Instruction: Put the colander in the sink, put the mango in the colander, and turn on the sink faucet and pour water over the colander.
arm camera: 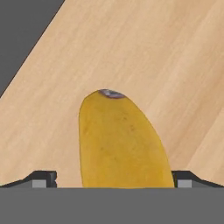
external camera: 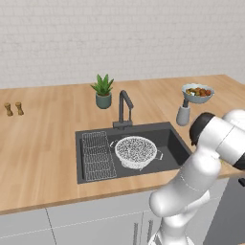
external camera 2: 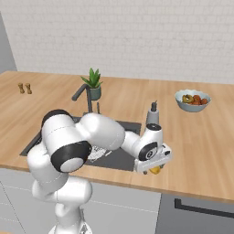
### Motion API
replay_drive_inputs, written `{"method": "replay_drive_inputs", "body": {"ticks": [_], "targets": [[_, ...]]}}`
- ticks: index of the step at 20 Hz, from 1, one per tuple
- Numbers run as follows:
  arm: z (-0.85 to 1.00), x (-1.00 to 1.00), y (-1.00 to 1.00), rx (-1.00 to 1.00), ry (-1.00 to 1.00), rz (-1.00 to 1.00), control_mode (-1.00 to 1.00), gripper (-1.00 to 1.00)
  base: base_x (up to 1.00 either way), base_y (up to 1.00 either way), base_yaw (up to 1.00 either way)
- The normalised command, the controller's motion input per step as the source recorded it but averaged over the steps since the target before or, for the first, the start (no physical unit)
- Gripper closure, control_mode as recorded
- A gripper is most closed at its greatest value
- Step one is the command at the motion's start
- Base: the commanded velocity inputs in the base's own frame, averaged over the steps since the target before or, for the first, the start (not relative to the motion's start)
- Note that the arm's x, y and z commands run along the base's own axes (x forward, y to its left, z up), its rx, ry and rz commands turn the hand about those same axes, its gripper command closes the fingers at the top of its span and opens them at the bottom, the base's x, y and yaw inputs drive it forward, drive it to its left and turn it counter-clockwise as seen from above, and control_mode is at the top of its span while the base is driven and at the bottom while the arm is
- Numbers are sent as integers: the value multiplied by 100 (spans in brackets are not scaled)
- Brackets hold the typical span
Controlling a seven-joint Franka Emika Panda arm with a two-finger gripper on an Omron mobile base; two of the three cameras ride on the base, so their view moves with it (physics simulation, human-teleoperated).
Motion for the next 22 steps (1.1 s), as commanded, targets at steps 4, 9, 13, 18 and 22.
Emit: {"method": "replay_drive_inputs", "body": {"ticks": [4,9,13,18,22], "targets": [[-18,10,0,0,0,4,-100,100,0,0,0],[-5,-5,1,0,0,1,-100,100,0,0,0],[34,-35,27,0,-12,1,-100,100,0,0,0],[51,-7,75,0,-5,9,-100,100,0,0,0],[31,11,96,0,0,14,-100,100,0,0,0]]}}
